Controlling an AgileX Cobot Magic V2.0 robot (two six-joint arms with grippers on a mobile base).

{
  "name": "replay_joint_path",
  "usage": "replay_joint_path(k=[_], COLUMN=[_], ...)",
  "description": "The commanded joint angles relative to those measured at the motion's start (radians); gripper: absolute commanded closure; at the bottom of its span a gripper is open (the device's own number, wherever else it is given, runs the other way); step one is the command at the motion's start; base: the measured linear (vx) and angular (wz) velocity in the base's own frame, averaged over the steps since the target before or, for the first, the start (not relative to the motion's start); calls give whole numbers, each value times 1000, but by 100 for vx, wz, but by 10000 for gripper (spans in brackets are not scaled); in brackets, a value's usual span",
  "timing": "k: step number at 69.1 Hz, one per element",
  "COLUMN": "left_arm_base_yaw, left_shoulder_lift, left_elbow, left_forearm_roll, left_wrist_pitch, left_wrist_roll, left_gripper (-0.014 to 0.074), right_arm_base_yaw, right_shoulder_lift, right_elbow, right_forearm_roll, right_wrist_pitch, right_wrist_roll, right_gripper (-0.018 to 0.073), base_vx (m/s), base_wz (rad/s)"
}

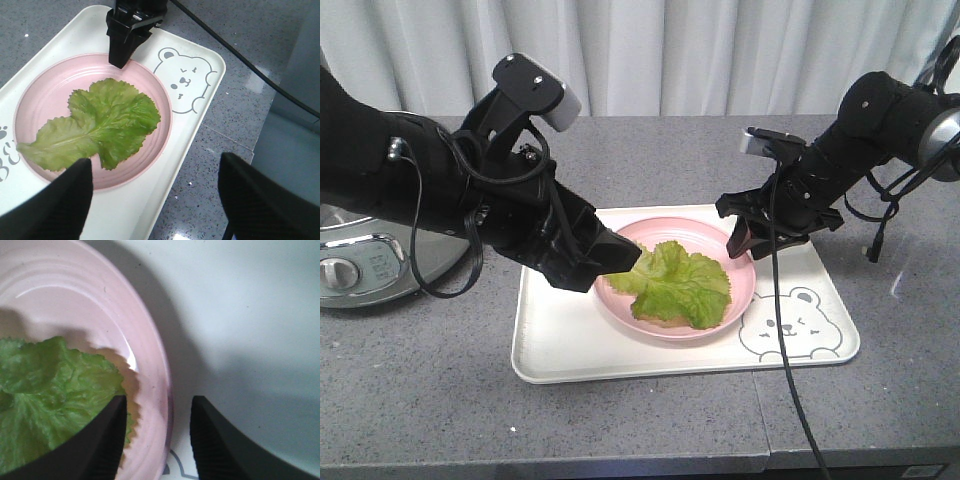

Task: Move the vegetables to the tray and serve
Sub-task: 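Grip the pink plate rim with the right gripper and lift it onto the tray, then open the right gripper and move both grippers out to the tray's side edges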

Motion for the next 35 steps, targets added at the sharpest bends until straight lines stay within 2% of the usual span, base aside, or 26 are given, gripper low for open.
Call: replay_joint_path(k=[1, 14, 28, 35], left_arm_base_yaw=[-4, -4, -4, -4], left_shoulder_lift=[-36, -36, -36, -36], left_elbow=[-30, -30, -30, -30], left_forearm_roll=[-37, -37, -37, -37], left_wrist_pitch=[-42, -42, -42, -42], left_wrist_roll=[-8, -8, -8, -8], left_gripper=[97, 97, 97, 97], right_arm_base_yaw=[-11, -10, -10, -6], right_shoulder_lift=[-69, -164, -337, -443], right_elbow=[-31, -31, -3, 100], right_forearm_roll=[4, -85, -90, -92], right_wrist_pitch=[-6, 40, 68, 4], right_wrist_roll=[-3, -2, 11, -4], right_gripper=[195, 192, 202, 216], base_vx=[0, 0, 0, 0], base_wz=[0, 0, 0, 0])
